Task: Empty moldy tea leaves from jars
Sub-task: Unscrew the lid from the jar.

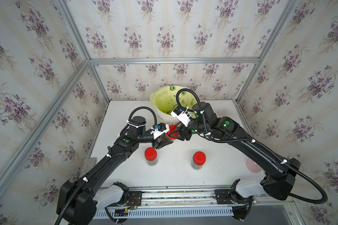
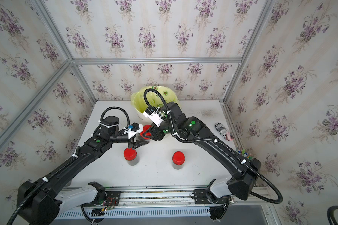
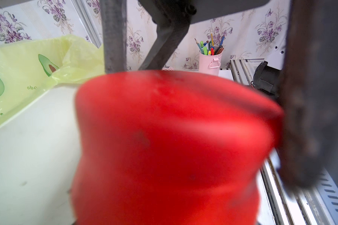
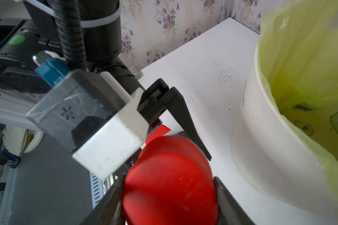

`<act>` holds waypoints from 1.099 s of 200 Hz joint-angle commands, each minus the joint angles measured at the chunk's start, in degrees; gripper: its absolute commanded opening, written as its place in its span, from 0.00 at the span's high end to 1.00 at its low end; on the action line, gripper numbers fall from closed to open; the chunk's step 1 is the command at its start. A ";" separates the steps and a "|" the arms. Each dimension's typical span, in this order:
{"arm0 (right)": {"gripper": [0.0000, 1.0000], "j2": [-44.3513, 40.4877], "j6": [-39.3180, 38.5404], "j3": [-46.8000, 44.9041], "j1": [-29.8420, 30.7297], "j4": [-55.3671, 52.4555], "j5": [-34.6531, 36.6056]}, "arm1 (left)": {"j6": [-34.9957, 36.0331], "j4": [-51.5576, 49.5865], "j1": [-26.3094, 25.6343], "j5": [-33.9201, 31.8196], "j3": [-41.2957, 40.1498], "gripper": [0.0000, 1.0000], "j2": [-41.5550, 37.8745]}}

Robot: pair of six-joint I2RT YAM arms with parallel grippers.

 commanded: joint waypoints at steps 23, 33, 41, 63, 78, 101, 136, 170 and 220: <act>0.60 0.19 -17.18 0.52 -0.20 1.49 -1.55 | -0.73 0.93 -0.18 3.20 -0.14 0.51 -0.57; 0.61 0.44 -19.53 0.84 -0.55 1.55 -2.70 | -0.64 0.95 -0.18 3.49 -0.10 0.51 -0.43; 0.61 0.79 -21.51 1.25 -0.74 1.57 -3.45 | -0.65 0.92 -0.18 3.52 -0.10 0.51 -0.32; 0.60 1.38 -27.06 1.40 -0.94 1.71 -5.67 | -0.77 0.94 -0.16 3.65 -0.10 0.51 -0.30; 0.59 1.69 -29.49 1.70 -1.20 1.73 -5.60 | -0.85 0.85 -0.14 3.64 -0.16 0.51 -0.54; 0.58 1.63 -34.00 1.66 -1.91 0.02 -7.02 | -0.55 0.80 -0.18 3.67 -0.33 0.51 -1.17; 0.53 1.51 -37.07 1.21 -2.62 -0.03 -7.75 | -0.17 0.70 -0.20 3.95 -0.43 0.51 -1.12; 0.42 1.80 -34.79 1.53 -2.79 0.94 -8.84 | -0.20 0.62 -0.18 3.42 -0.38 0.51 -1.22; 0.09 -3.31 -24.84 -2.74 -2.79 7.90 -7.98 | -0.03 0.57 -0.14 2.72 -0.35 0.50 -1.00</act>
